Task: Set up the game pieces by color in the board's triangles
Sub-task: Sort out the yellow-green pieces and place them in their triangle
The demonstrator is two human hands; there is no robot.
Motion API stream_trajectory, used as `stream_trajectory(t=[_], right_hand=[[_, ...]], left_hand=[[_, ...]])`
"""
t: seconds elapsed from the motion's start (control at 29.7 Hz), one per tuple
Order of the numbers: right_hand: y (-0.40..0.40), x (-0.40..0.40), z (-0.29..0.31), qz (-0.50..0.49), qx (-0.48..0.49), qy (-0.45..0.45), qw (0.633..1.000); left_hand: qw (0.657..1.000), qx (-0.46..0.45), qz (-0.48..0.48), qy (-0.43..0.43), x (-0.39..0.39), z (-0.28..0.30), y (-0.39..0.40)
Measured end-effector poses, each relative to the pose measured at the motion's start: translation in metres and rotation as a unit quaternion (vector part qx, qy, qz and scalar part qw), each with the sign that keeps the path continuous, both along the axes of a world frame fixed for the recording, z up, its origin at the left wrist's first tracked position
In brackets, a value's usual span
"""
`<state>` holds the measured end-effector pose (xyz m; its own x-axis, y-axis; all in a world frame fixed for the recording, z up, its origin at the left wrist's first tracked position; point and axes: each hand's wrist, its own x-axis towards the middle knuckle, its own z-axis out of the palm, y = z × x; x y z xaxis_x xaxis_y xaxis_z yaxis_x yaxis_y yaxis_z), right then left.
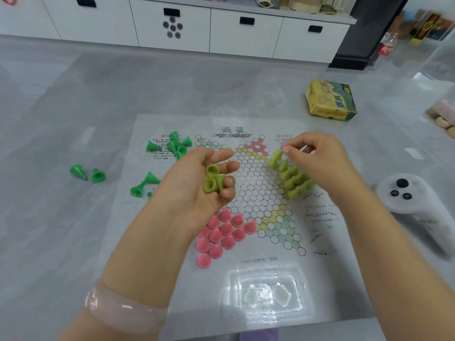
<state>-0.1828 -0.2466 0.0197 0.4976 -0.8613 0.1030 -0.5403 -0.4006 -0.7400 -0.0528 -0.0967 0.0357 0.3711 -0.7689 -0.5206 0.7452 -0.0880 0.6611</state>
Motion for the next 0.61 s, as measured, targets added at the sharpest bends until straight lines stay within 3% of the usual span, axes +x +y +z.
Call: stream_trajectory(t=[0.13, 0.61], right_hand=[[0.0015, 0.0014, -0.0033, 0.034, -0.039, 0.085, 0.995], [-0.0001, -0.0005, -0.0006, 0.011, -0.104, 0.054, 0.993]], left_hand=[[1.0, -0.009, 0.001, -0.006, 0.0001, 0.0002, -0.0004], [0.999, -0.03, 0.02, -0.011, 0.0011, -0.0004, 0.0001]])
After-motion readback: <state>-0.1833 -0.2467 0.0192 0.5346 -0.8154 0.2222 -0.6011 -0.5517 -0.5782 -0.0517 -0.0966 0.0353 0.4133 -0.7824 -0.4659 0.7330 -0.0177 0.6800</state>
